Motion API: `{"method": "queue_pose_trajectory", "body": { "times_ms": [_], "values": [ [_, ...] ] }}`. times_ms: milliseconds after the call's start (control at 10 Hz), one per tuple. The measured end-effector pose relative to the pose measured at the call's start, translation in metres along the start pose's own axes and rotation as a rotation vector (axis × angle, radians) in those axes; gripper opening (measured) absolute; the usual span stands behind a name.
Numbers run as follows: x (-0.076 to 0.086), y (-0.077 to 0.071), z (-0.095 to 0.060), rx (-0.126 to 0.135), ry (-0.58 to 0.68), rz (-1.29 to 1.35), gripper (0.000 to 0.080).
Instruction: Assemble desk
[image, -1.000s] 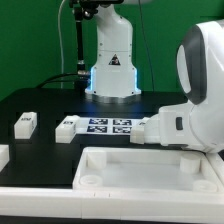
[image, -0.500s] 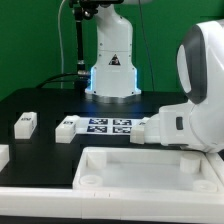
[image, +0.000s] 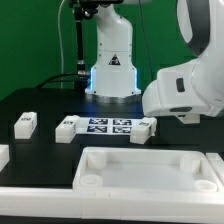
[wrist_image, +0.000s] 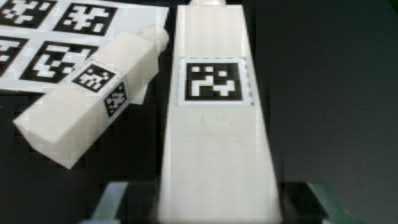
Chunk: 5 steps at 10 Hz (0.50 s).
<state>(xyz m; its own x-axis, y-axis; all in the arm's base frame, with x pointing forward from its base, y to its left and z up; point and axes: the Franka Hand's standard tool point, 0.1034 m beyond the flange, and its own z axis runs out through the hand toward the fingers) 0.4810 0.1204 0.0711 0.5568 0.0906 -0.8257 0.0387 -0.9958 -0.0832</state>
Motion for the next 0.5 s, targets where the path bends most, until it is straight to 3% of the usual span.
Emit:
{"method": "queue_pose_trajectory", "body": {
  "times_ms": [300, 400, 500],
  "values": [
    [0.008, -0.001, -0.006, 0.003, 0.06, 0.0, 0.0291],
    [0.011, -0.001, -0.016, 0.006, 0.124, -0.02, 0.0291],
    [0.0, 0.007, -0.038, 0.009, 0.173, -0.05, 0.0291]
  ]
}}
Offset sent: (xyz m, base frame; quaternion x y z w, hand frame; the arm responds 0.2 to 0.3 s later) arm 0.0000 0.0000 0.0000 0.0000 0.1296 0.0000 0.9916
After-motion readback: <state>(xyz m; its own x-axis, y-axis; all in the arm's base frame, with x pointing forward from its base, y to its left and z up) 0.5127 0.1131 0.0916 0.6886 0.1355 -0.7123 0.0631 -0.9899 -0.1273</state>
